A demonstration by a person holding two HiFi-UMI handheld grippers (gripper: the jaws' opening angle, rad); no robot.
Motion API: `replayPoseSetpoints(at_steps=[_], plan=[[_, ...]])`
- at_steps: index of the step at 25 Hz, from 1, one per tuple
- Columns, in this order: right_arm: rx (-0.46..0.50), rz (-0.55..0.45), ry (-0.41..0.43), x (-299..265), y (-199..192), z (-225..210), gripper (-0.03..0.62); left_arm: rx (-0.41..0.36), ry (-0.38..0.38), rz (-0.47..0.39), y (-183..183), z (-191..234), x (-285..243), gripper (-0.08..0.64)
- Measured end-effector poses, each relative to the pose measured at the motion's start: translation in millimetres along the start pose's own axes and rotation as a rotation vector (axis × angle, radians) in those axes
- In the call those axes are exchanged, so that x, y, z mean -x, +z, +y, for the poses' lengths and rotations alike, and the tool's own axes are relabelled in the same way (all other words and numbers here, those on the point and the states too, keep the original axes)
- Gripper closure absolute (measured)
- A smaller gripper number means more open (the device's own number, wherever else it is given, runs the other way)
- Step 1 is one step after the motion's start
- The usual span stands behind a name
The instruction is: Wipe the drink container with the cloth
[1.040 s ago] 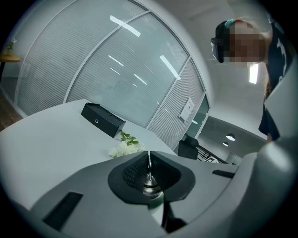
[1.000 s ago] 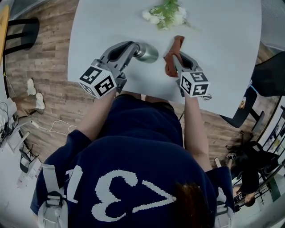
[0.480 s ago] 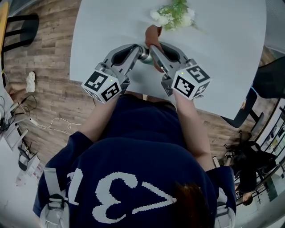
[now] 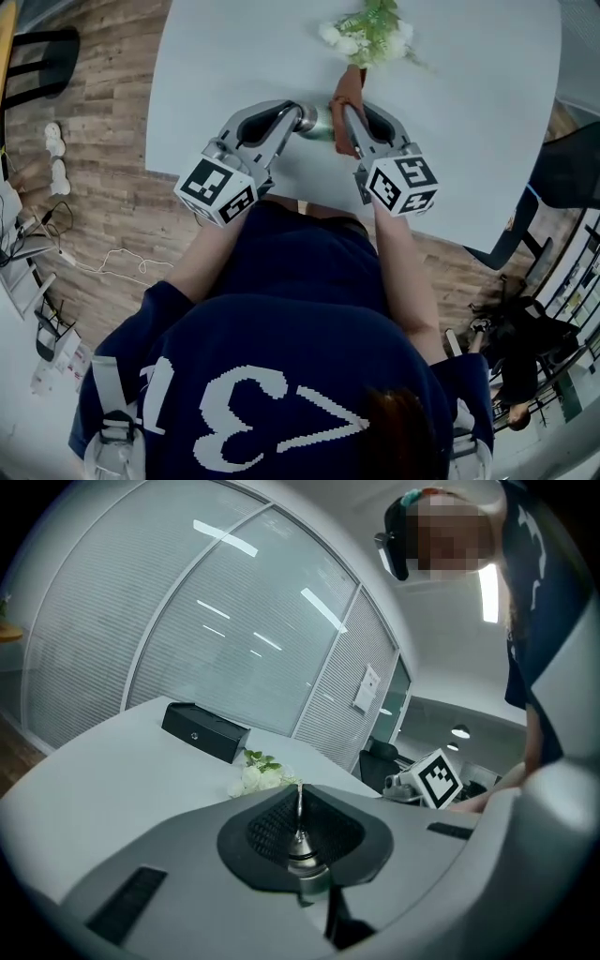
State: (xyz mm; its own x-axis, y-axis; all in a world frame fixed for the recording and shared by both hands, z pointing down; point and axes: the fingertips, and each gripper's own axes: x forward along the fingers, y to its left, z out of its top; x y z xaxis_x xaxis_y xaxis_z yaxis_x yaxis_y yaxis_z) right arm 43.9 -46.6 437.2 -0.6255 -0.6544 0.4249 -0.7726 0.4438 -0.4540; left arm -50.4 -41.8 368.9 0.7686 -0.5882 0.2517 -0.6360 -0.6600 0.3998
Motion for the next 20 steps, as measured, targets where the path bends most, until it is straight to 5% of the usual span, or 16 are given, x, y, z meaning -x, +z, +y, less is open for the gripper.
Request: replayPoseSetpoints(at_steps=[5, 12, 16, 20], plan=[[0.002, 0.069, -0.083, 5.0, -33.4, -33.0, 0.534, -0.043, -0.02, 0.006, -1.1, -8.9, -0.4, 0.534], [-0.132, -0.09, 0.185, 2.1, 24.2, 36.1, 0.532, -0.169, -0.03, 0.041, -3.4, -27.6, -0.2, 0.534], [-0.123, -0.114, 0.358, 7.1, 51.9, 76.3, 0.534, -0.172, -0.04, 0.04, -4.3, -27.6, 3.5, 0.534], [0.039, -0.018, 0.3, 0.0, 35.9, 77.6, 0.534, -0.182, -0.039, 0.041, -5.5, -25.4, 7.0, 0.534]])
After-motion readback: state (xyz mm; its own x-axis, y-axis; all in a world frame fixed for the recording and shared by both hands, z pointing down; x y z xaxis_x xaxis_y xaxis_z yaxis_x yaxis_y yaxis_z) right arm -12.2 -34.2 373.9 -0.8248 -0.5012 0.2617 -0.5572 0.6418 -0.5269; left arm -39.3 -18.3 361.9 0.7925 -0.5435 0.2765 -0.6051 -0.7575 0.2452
